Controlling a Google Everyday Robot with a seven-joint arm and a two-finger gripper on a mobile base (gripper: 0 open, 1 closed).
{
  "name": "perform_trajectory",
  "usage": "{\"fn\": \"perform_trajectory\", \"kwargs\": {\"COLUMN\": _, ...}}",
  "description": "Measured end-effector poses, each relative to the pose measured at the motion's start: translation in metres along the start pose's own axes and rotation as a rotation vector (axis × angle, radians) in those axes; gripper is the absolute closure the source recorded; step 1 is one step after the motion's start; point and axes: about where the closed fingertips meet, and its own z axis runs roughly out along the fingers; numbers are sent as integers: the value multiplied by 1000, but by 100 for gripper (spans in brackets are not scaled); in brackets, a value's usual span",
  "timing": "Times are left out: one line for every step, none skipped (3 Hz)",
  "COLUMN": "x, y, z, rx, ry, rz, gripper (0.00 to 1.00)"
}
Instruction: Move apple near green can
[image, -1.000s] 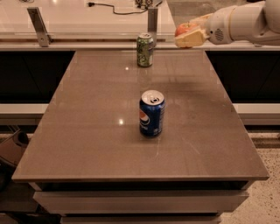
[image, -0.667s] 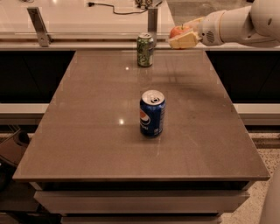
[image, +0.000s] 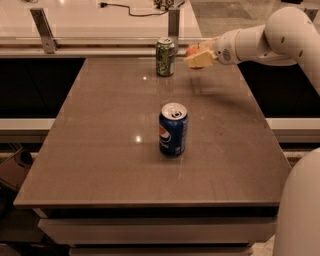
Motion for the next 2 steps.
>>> {"fn": "perform_trajectory", "kwargs": {"x": 22, "y": 6, "z": 16, "rx": -30, "ry": 22, "rz": 41, "gripper": 100}}
{"fn": "perform_trajectory", "kwargs": {"x": 39, "y": 14, "z": 28, "rx": -44, "ry": 31, "rz": 75, "gripper": 100}}
